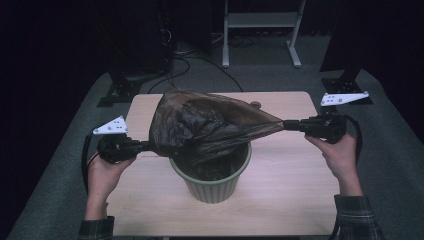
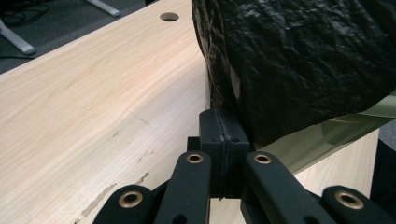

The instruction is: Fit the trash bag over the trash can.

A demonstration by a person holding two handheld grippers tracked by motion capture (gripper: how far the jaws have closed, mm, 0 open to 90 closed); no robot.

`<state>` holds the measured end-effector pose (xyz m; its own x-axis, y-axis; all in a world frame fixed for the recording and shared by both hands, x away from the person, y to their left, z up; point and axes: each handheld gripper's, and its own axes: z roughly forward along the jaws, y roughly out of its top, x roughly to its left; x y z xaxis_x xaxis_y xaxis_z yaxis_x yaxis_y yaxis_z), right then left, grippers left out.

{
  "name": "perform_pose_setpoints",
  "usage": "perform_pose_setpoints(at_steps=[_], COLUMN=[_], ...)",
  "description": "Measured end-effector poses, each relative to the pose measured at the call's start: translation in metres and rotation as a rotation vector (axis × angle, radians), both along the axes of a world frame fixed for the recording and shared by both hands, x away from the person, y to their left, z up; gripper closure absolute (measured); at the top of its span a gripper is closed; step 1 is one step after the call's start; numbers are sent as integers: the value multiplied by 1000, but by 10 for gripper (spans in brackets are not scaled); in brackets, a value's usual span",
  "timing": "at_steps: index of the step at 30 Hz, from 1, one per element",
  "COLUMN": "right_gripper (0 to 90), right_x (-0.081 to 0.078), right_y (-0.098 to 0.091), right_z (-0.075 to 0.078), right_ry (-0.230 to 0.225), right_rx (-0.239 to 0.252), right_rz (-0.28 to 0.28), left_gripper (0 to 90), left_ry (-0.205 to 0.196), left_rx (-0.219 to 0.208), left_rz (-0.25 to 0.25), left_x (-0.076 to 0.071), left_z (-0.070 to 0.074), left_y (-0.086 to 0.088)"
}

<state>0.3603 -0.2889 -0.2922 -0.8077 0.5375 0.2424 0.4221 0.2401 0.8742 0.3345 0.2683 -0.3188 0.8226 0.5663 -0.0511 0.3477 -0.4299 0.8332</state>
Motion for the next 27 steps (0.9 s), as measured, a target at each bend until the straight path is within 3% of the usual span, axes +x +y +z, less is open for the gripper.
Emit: perform_pose_setpoints(at_steps=[2,4,6,7,9,13,23,27], right_gripper=[889,741,693,657,626,558,524,516], right_x=[0,0,0,0,0,-1,13,24], right_y=[0,0,0,0,2,8,38,51], right_z=[-1,-1,0,2,4,9,19,20], right_ry=[3,0,-4,-13,-14,-40,-70,-53], right_rx=[2,12,31,31,36,38,36,31], right_rz=[5,3,10,2,9,16,44,49], left_gripper=[830,735,604,589,485,372,324,297], left_ry=[-15,-25,-40,-49,-65,-111,-177,-196], left_rx=[0,-18,-38,-46,-72,-100,-144,-172], left_rz=[12,17,34,35,42,48,37,13], left_x=[1,1,0,-1,-3,-10,-19,-20], left_z=[0,1,4,6,11,23,52,66], left_y=[-1,-1,1,1,3,7,12,7])
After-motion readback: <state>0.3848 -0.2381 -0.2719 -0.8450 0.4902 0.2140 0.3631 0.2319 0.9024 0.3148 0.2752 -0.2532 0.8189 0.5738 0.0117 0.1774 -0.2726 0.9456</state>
